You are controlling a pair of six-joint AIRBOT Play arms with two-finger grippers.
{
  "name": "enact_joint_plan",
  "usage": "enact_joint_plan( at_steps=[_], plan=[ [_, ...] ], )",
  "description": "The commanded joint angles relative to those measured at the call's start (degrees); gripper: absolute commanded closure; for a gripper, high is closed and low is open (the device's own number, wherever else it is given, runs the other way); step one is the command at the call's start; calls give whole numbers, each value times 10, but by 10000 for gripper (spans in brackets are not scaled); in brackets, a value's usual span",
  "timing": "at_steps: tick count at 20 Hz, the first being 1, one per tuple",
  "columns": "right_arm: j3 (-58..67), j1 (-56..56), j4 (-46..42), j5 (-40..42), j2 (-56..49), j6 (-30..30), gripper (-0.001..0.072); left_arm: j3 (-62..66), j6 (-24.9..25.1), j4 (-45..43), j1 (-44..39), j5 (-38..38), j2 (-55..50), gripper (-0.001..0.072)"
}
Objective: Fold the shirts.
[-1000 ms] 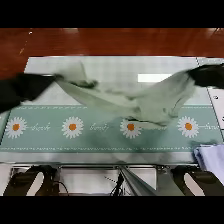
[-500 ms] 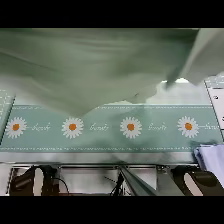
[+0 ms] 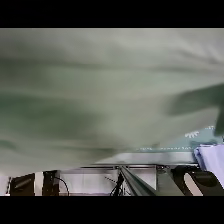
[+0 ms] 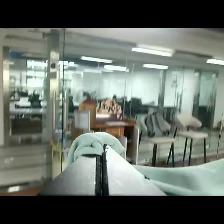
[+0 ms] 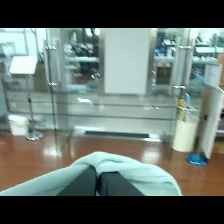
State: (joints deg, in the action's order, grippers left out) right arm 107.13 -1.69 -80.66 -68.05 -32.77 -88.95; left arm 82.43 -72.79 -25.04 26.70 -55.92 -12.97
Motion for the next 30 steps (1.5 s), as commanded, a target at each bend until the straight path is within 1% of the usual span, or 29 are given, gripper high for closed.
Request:
enact_joint_plan(
  at_steps=[1,4,5,7,9,10,12,14,17,20,22,26,28,30],
  plan=[
    [47,0,-56,-105,0,0,684,31,-86,-94,1,-129,1,680],
    [47,0,-75,-187,-13,16,685,31,-137,-117,1,-231,0,680],
    [47,0,-74,-223,-26,27,685,31,-144,-124,1,-252,-1,680],
    [47,0,-74,-289,-67,46,685,23,-157,-167,2,-290,-4,680],
    [46,0,-68,-312,-121,48,685,-11,-176,-206,2,-332,-8,680],
    [46,0,-67,-312,-153,50,685,-44,-175,-207,2,-347,-9,680],
    [46,0,-65,-310,-224,50,685,-124,-175,-206,2,-344,-9,680],
    [46,0,-37,-292,-298,50,684,-216,-169,-203,2,-301,-9,679],
    [46,0,3,-232,-399,52,684,-337,-122,-184,2,-186,-25,679],
    [46,0,41,-169,-479,55,685,-404,-60,-143,1,-87,-82,679],
    [46,0,59,-125,-521,54,685,-417,-20,-115,0,-41,-143,679],
    [46,0,60,-49,-585,53,684,-416,74,-31,-7,25,-271,679],
    [46,0,63,-22,-612,49,685,-416,117,4,-35,54,-334,679],
    [46,0,64,-6,-636,49,684,-416,157,31,-81,88,-393,679]
  ],
)
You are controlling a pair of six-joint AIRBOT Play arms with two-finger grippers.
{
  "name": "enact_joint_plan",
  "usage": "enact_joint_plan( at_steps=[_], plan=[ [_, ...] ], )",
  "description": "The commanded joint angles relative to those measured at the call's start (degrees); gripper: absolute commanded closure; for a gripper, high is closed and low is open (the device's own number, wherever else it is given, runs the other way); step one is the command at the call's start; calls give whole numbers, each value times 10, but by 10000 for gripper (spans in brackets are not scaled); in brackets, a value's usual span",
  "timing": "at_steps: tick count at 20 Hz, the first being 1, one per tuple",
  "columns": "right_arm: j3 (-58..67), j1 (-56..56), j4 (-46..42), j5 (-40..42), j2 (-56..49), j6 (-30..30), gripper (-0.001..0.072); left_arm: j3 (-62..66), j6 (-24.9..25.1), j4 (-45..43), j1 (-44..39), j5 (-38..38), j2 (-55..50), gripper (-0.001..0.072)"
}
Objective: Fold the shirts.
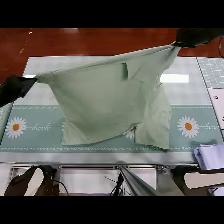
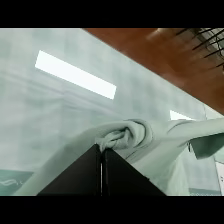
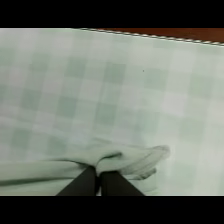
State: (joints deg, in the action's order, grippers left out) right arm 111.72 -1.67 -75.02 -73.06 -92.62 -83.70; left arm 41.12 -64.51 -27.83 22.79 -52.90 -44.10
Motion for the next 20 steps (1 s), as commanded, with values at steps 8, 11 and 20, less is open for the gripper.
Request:
enact_joint_plan(
  at_steps=[8,11,20],
  plan=[
    [0,0,-47,-12,-145,-51,684,-2,98,69,-159,143,-268,679],
    [0,0,-48,-52,-164,-58,684,2,88,69,-153,99,-285,675],
    [0,-39,-88,-173,-33,38,259,148,-59,-189,70,-355,-282,383]
  ],
)
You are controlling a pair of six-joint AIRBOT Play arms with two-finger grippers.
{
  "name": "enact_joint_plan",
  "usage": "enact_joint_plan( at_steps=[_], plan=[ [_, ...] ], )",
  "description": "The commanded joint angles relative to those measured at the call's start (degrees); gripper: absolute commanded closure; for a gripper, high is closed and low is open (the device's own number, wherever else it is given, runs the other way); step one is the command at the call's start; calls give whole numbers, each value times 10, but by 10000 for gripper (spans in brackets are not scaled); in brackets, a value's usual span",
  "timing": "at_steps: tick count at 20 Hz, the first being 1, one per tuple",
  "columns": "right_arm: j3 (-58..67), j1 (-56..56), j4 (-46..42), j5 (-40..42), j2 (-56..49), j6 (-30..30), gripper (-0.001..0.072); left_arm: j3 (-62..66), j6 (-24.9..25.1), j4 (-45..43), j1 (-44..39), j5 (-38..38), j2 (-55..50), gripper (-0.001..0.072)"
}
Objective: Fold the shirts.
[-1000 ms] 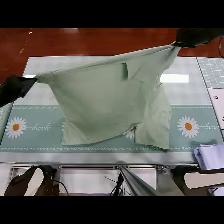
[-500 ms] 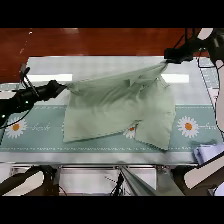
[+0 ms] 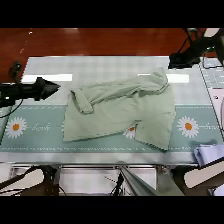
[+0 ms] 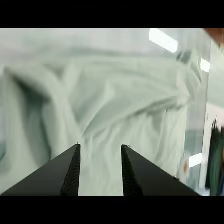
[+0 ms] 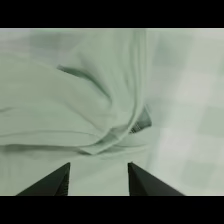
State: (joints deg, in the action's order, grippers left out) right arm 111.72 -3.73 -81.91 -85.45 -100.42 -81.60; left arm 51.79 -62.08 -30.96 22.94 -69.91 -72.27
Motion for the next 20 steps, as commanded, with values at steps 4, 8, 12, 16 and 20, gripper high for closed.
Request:
enact_joint_plan(
  at_steps=[4,8,12,16,20],
  plan=[
    [-11,-82,-18,-103,82,9,259,-53,-97,-251,102,-226,38,372],
    [-90,-153,83,-93,113,19,248,-196,-59,-235,91,-176,63,24],
    [-156,-184,115,-74,130,28,248,-228,-50,-235,86,-131,62,28],
    [-177,-182,118,-55,130,33,248,-229,-56,-235,45,-87,50,28],
    [-181,-182,120,-46,130,34,248,-229,-85,-209,-40,-24,11,29]
  ],
)
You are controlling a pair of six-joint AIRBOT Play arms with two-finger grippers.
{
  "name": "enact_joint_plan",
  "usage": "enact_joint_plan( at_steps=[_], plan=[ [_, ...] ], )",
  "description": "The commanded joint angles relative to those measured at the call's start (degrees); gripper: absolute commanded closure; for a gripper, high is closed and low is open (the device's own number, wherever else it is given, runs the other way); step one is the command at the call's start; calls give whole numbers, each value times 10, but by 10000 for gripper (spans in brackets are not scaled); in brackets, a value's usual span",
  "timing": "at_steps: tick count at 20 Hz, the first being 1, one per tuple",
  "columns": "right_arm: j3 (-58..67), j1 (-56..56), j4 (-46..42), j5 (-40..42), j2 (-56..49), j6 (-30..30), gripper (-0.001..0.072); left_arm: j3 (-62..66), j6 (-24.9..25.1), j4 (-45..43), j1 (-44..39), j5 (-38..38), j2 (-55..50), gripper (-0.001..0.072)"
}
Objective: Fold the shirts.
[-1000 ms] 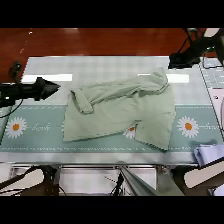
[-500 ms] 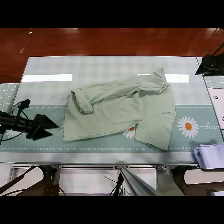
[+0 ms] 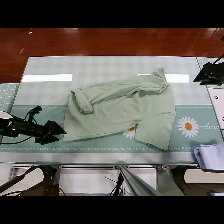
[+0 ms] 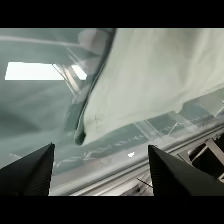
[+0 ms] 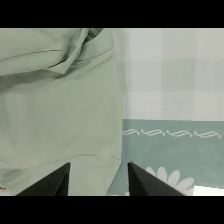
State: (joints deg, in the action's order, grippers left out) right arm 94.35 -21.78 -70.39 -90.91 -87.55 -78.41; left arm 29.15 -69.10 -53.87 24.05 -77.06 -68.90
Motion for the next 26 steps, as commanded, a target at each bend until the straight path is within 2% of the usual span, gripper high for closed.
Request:
enact_joint_plan(
  at_steps=[1,3,4,5,6,8,10,13,15,17,22,26],
  plan=[
    [-7,-2,4,9,1,3,248,-3,-15,34,-78,60,-39,29],
    [-7,-2,0,7,1,3,248,-3,-29,40,-127,108,-71,46],
    [-7,-2,-1,4,1,3,248,-2,-47,40,-143,135,-83,152],
    [-7,-2,-2,0,1,3,248,-2,-60,40,-153,155,-91,354],
    [-7,-2,-2,-1,2,3,248,-2,-62,40,-156,163,-93,522],
    [-7,-2,-13,-1,3,6,248,-2,-49,39,-152,155,-91,674],
    [-9,-5,-48,-3,3,5,248,-2,-31,33,-151,134,-87,678],
    [-79,-43,-40,-23,12,6,248,-2,-21,29,-151,120,-73,678],
    [-166,-79,19,-17,29,18,206,-2,-21,29,-151,120,-60,678],
    [-243,-101,86,-3,34,47,205,-2,-20,29,-151,120,-48,678],
    [-360,-102,124,114,34,57,208,-2,-21,30,-151,114,-26,679],
    [-409,-101,140,197,34,59,208,-2,-21,34,-151,110,-26,678]
  ],
)
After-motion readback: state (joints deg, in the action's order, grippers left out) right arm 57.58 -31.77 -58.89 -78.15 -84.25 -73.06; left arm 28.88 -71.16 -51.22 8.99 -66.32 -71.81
